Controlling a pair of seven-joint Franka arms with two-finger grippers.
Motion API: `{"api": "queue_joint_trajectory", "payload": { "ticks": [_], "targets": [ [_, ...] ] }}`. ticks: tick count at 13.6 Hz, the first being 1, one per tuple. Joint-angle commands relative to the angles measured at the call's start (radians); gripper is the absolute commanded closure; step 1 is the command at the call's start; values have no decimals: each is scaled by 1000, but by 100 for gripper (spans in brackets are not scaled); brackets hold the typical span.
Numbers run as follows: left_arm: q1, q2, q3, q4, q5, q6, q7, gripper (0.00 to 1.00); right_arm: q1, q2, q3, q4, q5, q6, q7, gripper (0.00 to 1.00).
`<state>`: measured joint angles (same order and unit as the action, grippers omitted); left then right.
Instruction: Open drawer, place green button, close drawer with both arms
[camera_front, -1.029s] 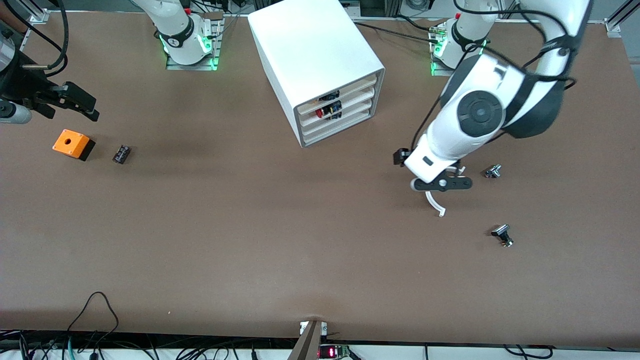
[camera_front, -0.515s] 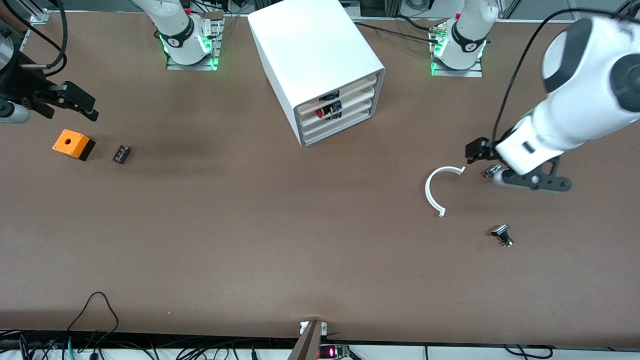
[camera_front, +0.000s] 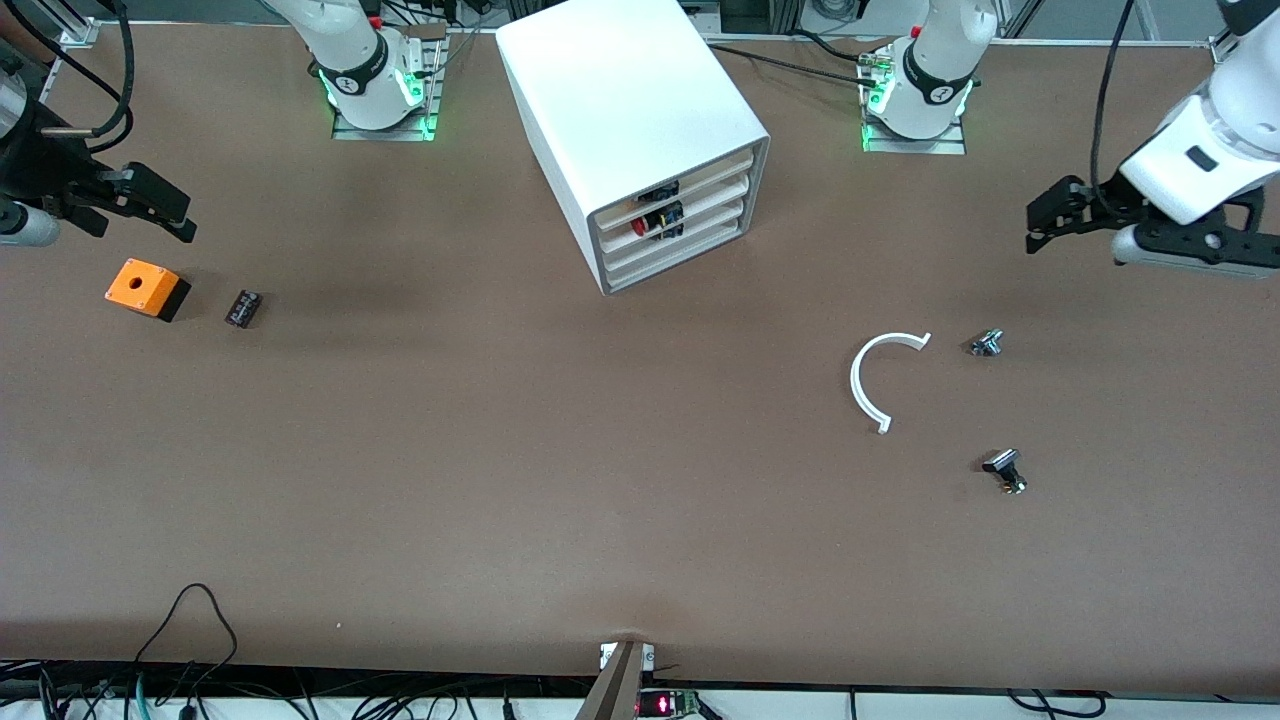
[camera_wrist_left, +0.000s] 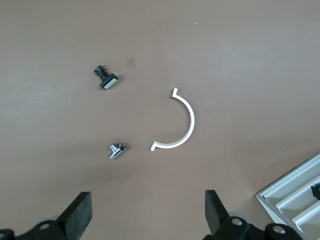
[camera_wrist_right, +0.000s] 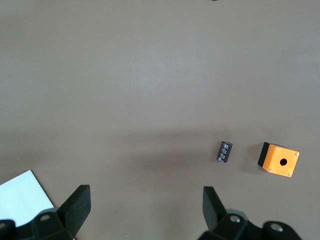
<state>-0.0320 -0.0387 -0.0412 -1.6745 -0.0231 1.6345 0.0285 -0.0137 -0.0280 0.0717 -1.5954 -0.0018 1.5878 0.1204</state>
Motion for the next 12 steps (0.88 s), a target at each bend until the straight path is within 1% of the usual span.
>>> {"api": "queue_joint_trajectory", "payload": {
  "ticks": [1,4,6,12],
  "targets": [
    [-9,-32,41,-40,-9,19,22,1,-12,5,10,23,-4,-22,-8,1],
    [-8,-27,41,-40,-4,15,42,1,-12,5,11,26,-4,-22,-7,1],
    [0,-6,41,-25,-4,1,48,1,-12,5,11,26,-4,-22,-5,1],
    [3,-4,30,-22,-4,-2,47,1,-12,5,11,26,-4,-22,-5,1]
  ]
}}
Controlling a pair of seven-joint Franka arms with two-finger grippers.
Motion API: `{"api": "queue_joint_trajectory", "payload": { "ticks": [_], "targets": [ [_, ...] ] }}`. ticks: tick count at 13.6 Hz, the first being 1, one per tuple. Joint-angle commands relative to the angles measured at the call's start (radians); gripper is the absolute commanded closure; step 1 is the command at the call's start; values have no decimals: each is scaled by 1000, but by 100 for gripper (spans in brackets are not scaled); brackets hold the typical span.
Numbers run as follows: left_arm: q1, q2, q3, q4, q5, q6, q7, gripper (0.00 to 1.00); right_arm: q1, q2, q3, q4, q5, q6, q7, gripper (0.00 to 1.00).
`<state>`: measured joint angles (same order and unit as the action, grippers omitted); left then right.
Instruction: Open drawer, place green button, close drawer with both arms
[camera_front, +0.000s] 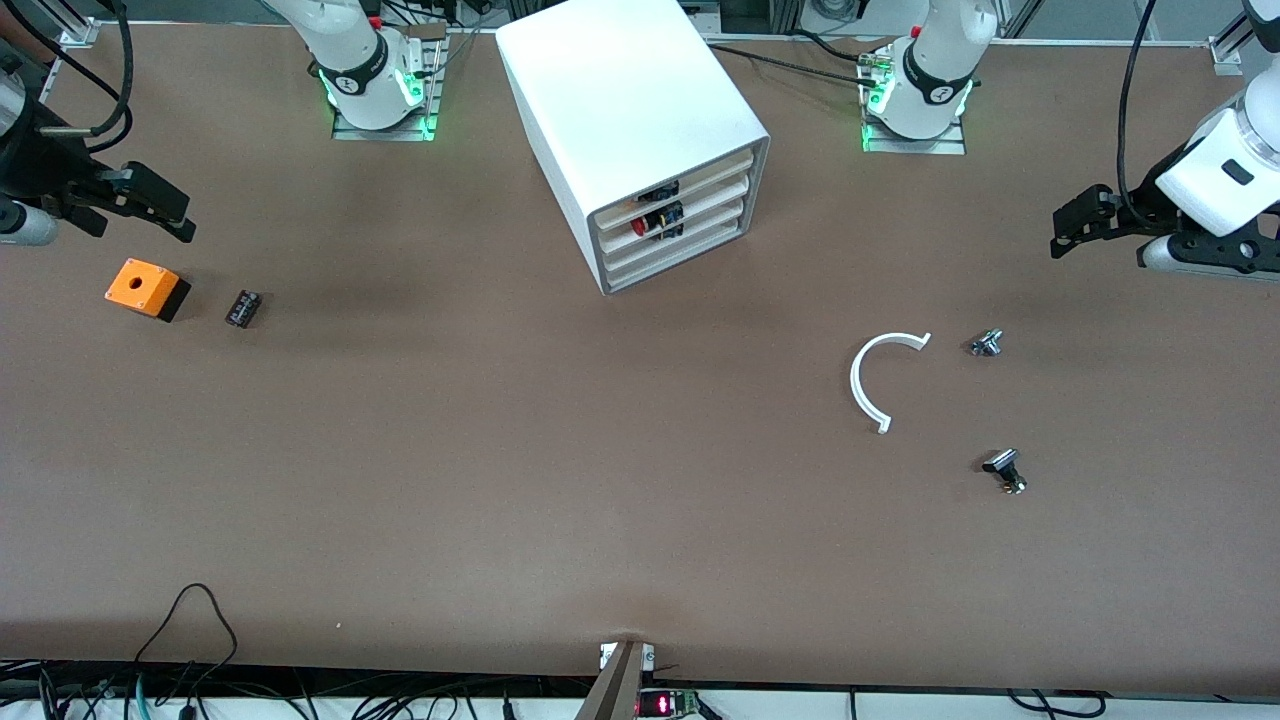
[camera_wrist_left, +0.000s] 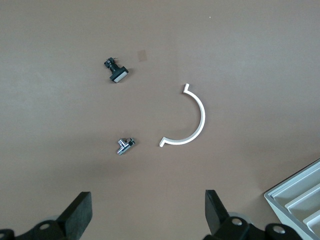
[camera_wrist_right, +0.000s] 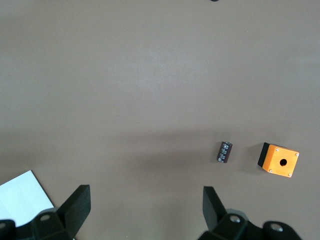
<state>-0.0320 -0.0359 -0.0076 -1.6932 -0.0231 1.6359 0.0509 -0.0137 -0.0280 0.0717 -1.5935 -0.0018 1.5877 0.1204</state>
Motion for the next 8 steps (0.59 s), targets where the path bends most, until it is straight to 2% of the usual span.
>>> {"api": "queue_joint_trajectory", "payload": {
  "ticks": [1,8],
  "targets": [
    [3,-10,-5,-3,-5,-7,23,1,-12,5,11,24,-4,-20,-5,1],
    [-2,-4,-6,10,-5,-13,20,1,-12,5,11,26,-4,-20,-8,1]
  ]
}}
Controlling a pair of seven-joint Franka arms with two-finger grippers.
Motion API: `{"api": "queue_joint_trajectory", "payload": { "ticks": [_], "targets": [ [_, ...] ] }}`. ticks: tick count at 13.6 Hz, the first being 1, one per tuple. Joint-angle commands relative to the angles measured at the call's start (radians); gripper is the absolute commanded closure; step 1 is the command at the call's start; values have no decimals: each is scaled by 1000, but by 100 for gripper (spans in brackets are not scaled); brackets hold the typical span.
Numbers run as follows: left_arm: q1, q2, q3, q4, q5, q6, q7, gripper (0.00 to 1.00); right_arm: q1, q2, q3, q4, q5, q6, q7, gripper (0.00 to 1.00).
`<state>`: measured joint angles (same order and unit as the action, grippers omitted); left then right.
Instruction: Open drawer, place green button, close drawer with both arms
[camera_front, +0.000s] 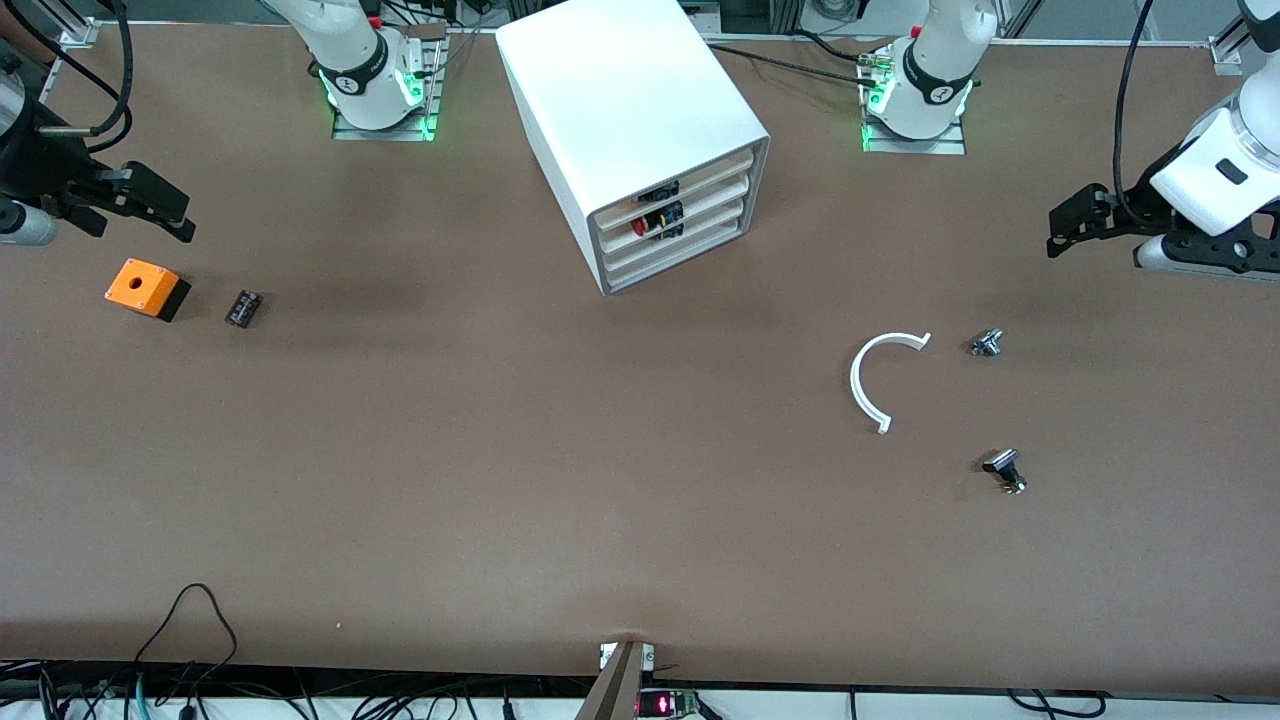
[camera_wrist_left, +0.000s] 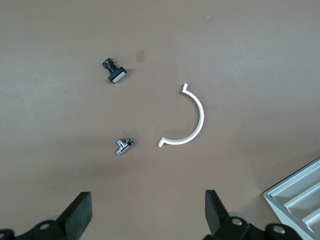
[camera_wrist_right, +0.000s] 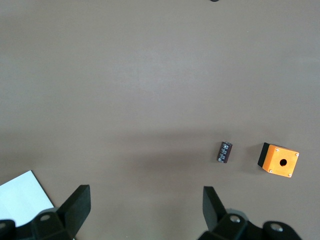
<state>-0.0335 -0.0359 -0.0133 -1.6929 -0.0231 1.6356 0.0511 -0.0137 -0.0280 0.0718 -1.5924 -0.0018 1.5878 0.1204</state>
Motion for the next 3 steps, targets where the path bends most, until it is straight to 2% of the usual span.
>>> {"api": "queue_joint_trajectory", "payload": {
  "ticks": [1,3],
  "targets": [
    [0,-4,0,10,-5,-13,19,1,-12,5,11,25,-3,-20,-8,1],
    [0,-4,0,10,-5,-13,18,1,-12,5,11,25,-4,-20,-15,1]
  ]
}}
